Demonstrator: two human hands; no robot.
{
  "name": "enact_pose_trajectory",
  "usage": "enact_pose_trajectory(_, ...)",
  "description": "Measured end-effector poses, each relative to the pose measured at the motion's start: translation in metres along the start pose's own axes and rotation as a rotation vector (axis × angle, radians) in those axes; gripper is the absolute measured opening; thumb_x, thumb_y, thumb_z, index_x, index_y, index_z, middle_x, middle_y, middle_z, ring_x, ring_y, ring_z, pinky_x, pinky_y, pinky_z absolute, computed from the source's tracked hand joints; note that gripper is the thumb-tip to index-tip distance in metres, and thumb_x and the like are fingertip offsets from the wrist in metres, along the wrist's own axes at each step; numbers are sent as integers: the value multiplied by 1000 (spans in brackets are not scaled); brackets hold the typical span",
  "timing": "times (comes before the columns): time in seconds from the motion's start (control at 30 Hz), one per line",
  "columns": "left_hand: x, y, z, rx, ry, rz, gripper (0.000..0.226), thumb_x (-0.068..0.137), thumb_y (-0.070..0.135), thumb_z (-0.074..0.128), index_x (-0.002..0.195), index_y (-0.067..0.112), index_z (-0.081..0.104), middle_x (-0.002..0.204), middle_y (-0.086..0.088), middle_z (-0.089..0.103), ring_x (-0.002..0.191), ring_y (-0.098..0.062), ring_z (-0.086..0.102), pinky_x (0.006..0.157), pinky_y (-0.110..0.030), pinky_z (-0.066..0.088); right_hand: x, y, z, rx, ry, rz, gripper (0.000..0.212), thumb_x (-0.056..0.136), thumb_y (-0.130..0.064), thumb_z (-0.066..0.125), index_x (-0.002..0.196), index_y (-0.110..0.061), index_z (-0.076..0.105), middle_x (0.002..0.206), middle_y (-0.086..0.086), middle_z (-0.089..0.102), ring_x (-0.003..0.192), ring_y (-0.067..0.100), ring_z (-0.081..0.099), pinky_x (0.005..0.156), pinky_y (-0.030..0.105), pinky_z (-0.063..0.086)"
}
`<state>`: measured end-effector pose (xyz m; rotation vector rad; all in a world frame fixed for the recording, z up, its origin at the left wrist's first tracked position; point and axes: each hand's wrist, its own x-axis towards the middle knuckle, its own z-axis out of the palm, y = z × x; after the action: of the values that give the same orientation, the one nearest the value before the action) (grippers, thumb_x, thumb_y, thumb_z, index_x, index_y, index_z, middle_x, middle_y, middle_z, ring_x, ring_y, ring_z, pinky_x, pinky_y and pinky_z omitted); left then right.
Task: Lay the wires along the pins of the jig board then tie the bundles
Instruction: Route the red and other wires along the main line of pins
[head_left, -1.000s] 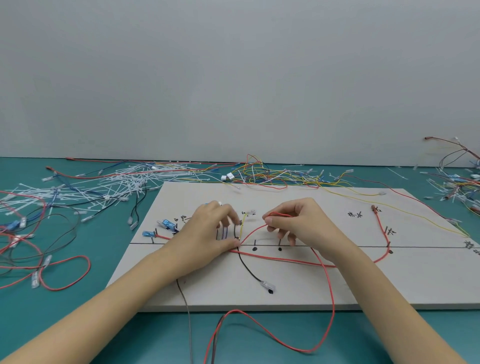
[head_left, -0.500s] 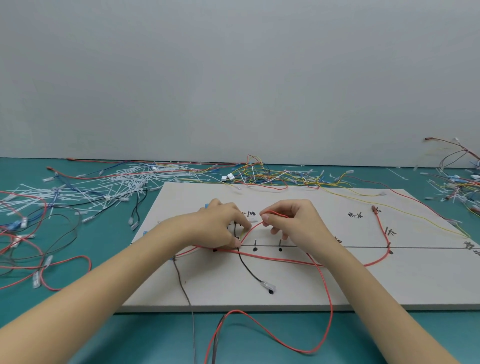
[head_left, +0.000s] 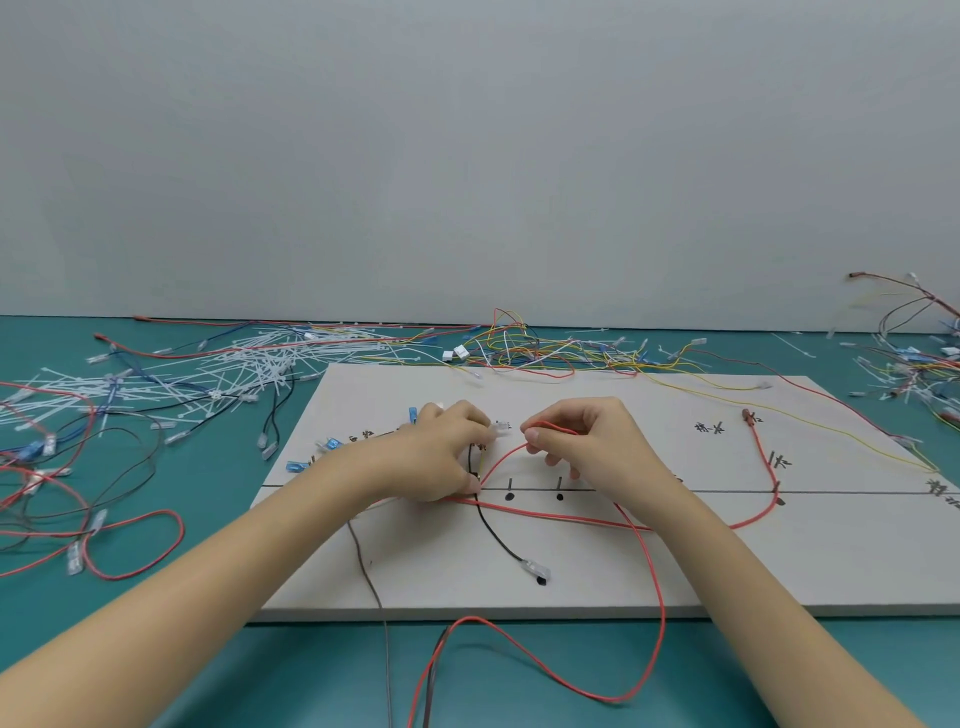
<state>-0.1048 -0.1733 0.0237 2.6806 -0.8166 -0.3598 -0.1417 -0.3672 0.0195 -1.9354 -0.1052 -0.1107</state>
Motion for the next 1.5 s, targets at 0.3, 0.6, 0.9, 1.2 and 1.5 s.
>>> enact_pose_trajectory(0.3,-7,-9,6,-103,141,42,60,89,29,68,143,23,44,145,14,35,133,-15,26,111,-29,25,0,0,-1,-4,-7,21,10,87,-6,67,84,-13,74,72,4,72,58,9,58,45,11,39)
enact_pose_trajectory(0.6,-10,-5,15,-68,213,88,62,91,22,66,146,16,39,148,8,32,138,-12,27,115,-36,25,-1,-1,-1,-6,-20,20,14,87,-5,67,81,-16,73,69,1,71,54,4,57,44,10,38)
enact_pose_trajectory(0.9,-4,-24,14,-258,176,-1,65,82,35,75,141,30,46,142,17,40,135,-8,26,108,-23,24,0,2,-1,-16,-22,41,14,87,-7,67,81,-17,73,71,1,72,57,11,58,44,13,39)
enact_pose_trajectory(1.2,-4,-32,9,-238,171,-49,64,71,55,78,129,46,52,128,23,45,130,-10,22,113,-40,25,10,5,5,-169,74,-28,11,83,-13,72,76,-21,76,71,-10,69,59,-6,57,55,6,40)
enact_pose_trajectory(1.5,-5,-33,9,-233,184,-81,60,69,57,78,123,53,53,121,14,38,122,-8,23,110,-37,27,37,-7,28,-353,58,1,13,76,-9,74,67,-18,72,65,-9,66,66,6,60,62,20,47)
